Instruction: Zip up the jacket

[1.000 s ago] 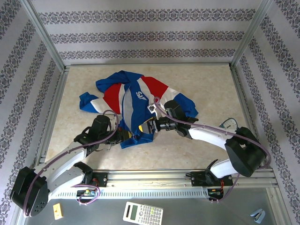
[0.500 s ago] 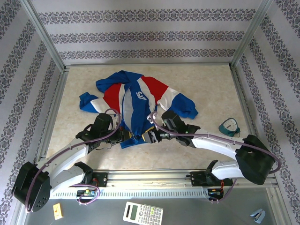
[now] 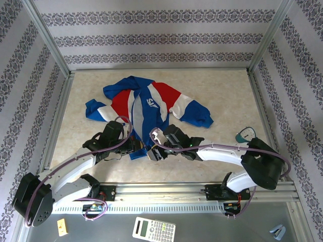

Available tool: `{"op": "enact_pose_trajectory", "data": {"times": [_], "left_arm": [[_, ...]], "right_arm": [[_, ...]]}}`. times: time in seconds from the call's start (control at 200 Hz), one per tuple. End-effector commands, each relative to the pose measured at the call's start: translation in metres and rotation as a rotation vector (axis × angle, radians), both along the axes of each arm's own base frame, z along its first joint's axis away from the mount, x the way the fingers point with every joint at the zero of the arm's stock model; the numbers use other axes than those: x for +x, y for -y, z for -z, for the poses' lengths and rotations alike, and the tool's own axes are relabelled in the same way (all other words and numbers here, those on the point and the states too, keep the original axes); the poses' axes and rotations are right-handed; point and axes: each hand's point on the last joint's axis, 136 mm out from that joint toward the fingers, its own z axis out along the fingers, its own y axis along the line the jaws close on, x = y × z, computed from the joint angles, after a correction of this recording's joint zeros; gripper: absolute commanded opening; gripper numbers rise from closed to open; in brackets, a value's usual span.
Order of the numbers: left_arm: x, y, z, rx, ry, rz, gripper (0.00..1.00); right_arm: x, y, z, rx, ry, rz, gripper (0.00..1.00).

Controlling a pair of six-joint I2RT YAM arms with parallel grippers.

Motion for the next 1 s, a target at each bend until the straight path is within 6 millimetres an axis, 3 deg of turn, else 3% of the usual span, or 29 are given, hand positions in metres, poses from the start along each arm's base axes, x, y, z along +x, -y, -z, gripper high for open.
{"op": "enact_pose_trajectory", "data": {"times": [0.0,0.45,0.784,0.994], "left_arm": [[0.001,0.006,-0.007,0.005,0.014,0.019,0.0],[0.002,0.011,-0.01,0.002,0.019,0.034,0.0],[0.0,0.009,-0.008,0.012,0.02,0.04,0.0],[-0.001,0.009,-0.007,0.011,0.021,0.043,0.0]], "right_arm": [[0.01,-0.013,-0.014,0.027,0.072,-0.006,0.51],[0.022,-0.02,0.002,-0.015,0.085,0.01,0.53],[0.024,-0.003,0.004,-0.077,0.128,0.04,0.23],[0.024,-0.002,0.005,-0.087,0.139,0.034,0.12]]}}
